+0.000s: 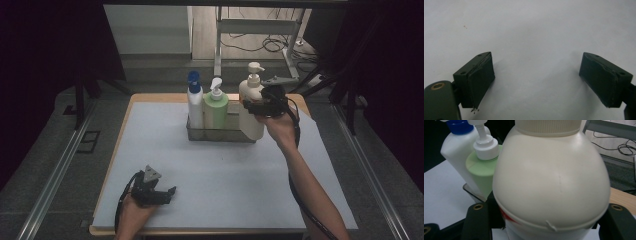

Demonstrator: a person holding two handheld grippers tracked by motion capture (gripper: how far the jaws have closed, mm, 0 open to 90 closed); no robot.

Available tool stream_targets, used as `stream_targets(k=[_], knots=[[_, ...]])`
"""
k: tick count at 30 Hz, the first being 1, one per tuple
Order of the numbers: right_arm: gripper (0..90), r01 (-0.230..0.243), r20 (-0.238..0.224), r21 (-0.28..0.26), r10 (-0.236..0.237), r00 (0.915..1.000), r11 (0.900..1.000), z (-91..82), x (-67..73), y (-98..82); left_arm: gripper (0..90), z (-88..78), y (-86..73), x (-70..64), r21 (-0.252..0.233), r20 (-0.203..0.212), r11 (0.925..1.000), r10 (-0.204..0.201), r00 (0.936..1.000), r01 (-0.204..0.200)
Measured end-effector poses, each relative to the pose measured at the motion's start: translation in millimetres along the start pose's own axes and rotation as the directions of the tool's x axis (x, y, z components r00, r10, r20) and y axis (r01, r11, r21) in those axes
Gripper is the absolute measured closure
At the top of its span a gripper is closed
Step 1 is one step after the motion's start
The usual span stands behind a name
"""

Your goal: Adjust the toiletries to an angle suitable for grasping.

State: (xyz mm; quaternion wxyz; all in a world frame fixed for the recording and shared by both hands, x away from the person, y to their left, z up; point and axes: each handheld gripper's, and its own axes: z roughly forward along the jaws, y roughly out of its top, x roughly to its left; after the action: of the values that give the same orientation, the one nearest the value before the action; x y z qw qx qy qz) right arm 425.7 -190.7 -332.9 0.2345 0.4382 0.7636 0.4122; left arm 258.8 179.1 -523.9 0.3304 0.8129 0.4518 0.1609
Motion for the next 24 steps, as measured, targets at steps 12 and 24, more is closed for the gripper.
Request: stream_targets(k=[12,24], knots=[[37.6,-0.012,0.024,-0.004,0.012,0.9996,1.000,22.2,-4.4,6.8,12.3,0.0,-0.1,0.1,0.000,0.000,1.0000,0.000,1.0000,0.000],[37.6,-0.026,0.037,-0.006,0.026,0.9990,1.000,47.6,-7.0,12.9,12.3,-0.3,-0.1,0.1,0.003,0.002,1.0000,0.000,1.0000,0.000]])
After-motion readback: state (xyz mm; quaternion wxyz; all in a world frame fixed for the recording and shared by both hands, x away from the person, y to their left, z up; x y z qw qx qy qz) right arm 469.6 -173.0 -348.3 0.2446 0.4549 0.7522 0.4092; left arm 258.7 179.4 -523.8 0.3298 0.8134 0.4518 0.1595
